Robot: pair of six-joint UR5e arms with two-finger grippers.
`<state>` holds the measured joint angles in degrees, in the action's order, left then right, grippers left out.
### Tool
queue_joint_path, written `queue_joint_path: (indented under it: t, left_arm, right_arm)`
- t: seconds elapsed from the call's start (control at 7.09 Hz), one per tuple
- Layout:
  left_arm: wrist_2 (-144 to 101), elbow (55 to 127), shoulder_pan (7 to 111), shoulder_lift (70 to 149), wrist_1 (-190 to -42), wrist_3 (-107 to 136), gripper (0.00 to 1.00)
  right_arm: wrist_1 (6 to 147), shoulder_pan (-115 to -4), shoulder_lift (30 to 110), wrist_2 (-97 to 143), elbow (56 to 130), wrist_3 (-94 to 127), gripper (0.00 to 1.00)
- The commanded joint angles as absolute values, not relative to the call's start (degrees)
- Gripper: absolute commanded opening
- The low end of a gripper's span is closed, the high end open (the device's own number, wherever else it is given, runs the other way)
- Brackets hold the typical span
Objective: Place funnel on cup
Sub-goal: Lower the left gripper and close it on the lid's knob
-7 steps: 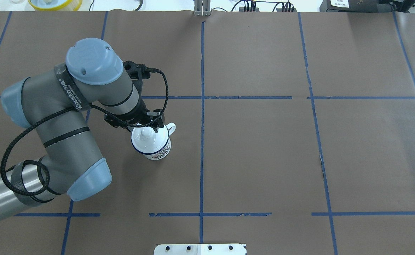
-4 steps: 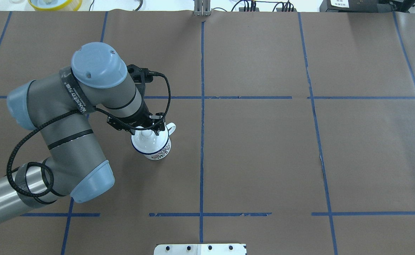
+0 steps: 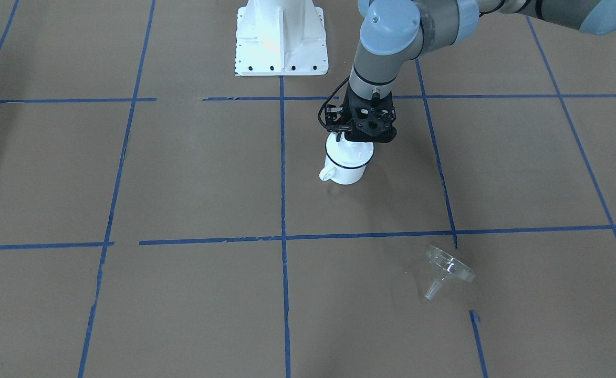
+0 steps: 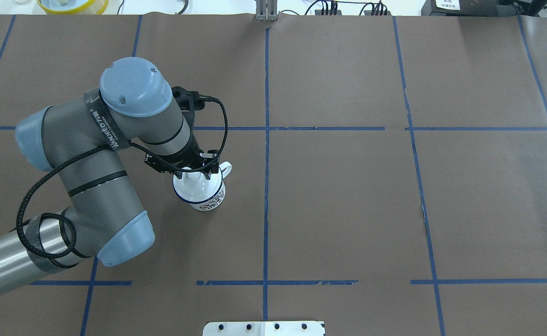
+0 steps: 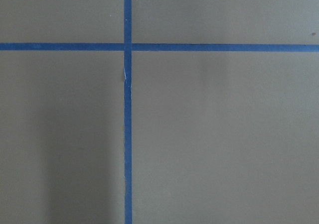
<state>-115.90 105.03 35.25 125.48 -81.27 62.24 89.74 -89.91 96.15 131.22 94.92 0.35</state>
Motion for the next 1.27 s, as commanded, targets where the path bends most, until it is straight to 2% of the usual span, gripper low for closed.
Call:
queue_joint_path:
  t: [0.0, 0.42, 1.13]
  left_arm:
    - [-115.8, 104.9, 35.2, 125.7, -81.2, 62.2, 0.58]
    - [-115.9, 105.0, 35.2, 125.6, -81.2, 62.2, 0.48]
    - [-115.6, 106.4, 35.5, 125.2, -80.9, 61.7, 0.17]
  right_arm:
    - [89.7, -89.9, 96.2, 131.2, 94.9, 0.4, 1.0]
    - [89.7, -89.9, 96.2, 131.2, 94.9, 0.4, 1.0]
    - [89.7, -89.9, 96.1, 131.2, 94.9, 0.4, 1.0]
